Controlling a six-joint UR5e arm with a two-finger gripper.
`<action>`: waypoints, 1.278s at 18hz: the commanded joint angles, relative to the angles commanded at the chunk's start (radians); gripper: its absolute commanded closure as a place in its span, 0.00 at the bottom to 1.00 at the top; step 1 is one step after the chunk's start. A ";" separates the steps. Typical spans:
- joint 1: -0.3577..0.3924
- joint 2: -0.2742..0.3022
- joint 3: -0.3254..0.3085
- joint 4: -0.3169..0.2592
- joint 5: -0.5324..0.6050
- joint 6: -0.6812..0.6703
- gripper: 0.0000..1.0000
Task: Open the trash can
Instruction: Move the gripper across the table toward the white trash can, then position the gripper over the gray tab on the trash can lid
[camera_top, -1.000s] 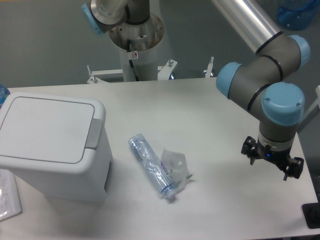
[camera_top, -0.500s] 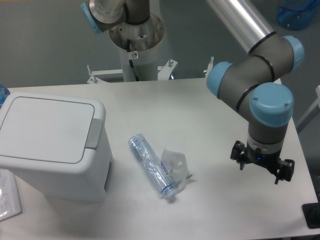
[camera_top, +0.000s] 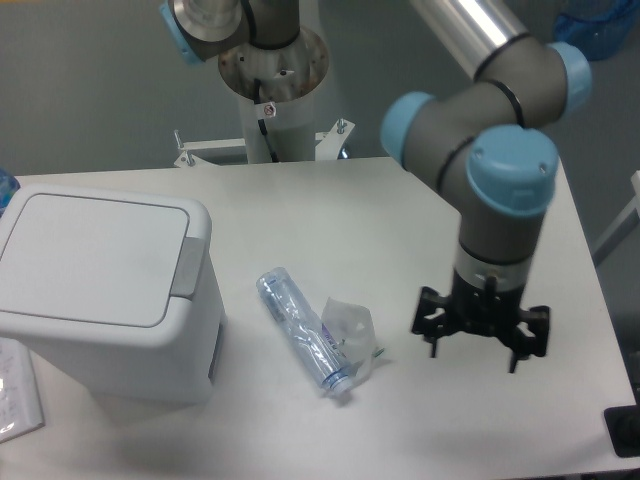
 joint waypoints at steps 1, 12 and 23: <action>-0.009 0.025 -0.017 0.002 -0.015 -0.028 0.00; -0.072 0.249 -0.209 0.026 -0.218 -0.128 0.00; -0.160 0.264 -0.295 0.075 -0.215 -0.160 0.00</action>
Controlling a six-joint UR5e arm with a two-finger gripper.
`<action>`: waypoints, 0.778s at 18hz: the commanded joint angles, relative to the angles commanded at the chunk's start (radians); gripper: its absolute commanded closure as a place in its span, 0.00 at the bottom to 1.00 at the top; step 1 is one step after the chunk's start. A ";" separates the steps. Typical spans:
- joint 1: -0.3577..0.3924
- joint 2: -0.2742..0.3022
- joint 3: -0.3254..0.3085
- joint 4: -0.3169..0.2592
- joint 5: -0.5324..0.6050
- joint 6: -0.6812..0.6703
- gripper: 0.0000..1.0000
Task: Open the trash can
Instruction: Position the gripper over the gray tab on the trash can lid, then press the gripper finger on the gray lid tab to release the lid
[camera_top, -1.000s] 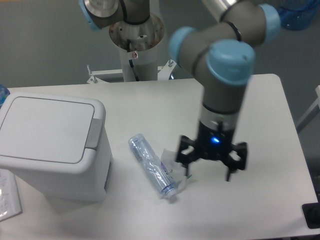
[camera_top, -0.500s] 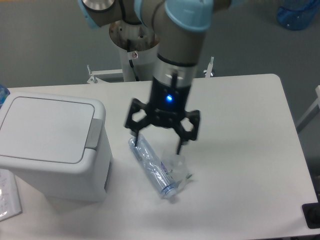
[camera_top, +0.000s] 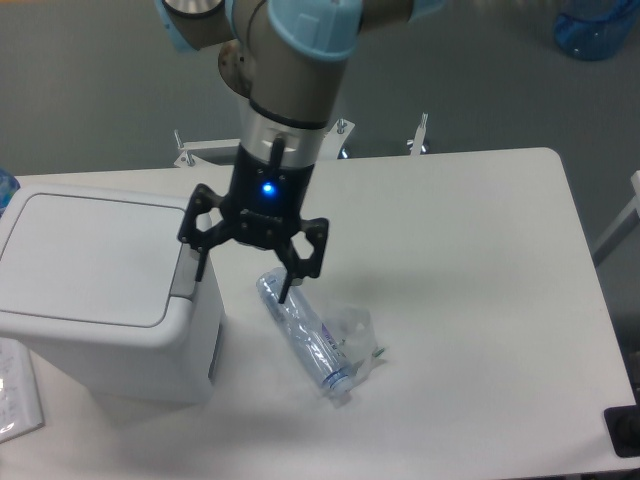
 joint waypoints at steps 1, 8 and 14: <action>0.000 0.003 -0.005 0.002 0.000 0.002 0.00; 0.002 0.006 -0.014 0.052 0.023 0.008 0.00; 0.002 0.012 -0.052 0.098 0.092 0.009 0.00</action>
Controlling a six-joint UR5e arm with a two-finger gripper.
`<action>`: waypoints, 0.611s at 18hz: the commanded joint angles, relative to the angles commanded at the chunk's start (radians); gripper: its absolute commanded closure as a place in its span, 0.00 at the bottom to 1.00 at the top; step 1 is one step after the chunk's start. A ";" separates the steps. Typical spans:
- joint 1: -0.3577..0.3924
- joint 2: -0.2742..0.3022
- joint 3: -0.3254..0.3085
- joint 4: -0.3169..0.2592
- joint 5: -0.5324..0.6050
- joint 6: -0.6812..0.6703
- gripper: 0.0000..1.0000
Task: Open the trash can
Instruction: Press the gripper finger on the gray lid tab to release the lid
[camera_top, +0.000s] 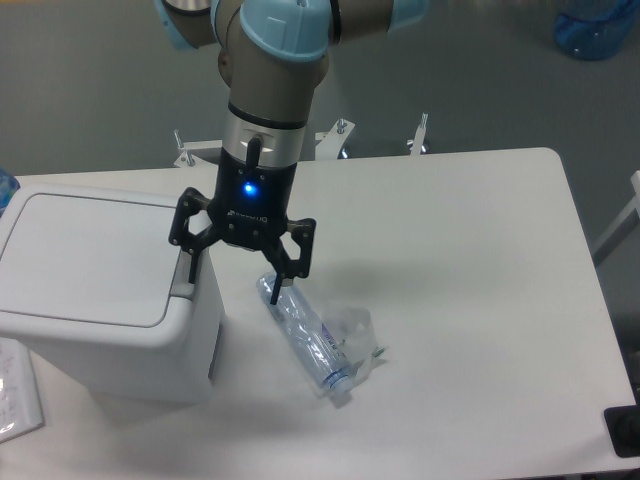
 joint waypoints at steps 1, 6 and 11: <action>0.000 0.000 0.000 0.000 0.000 0.000 0.00; 0.000 0.002 0.001 -0.005 -0.002 -0.011 0.00; 0.000 0.021 0.005 -0.009 -0.008 -0.015 0.00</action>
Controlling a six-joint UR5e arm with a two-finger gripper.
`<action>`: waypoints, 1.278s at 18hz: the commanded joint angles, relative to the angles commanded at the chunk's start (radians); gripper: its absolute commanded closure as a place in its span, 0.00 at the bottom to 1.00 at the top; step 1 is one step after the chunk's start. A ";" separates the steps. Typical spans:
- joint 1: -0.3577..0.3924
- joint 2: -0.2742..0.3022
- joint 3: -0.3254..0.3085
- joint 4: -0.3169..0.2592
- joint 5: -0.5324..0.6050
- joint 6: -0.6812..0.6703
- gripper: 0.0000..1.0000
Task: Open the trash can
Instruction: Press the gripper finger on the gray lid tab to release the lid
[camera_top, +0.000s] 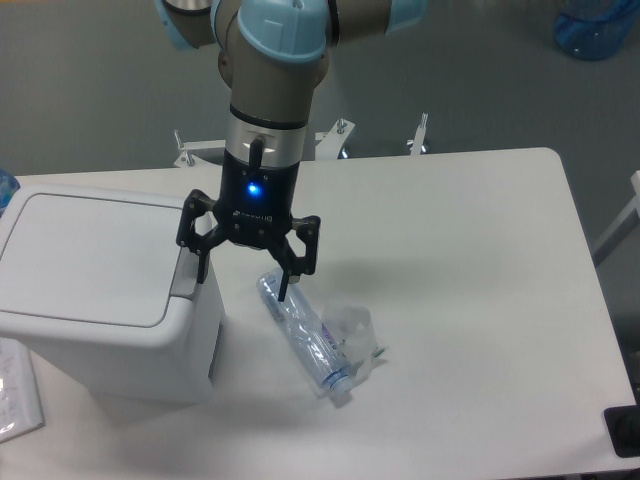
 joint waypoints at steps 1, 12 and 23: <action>0.000 0.003 -0.003 0.000 -0.002 0.000 0.00; -0.005 -0.005 -0.017 0.003 0.002 -0.040 0.00; -0.009 -0.006 -0.018 0.003 0.003 -0.038 0.00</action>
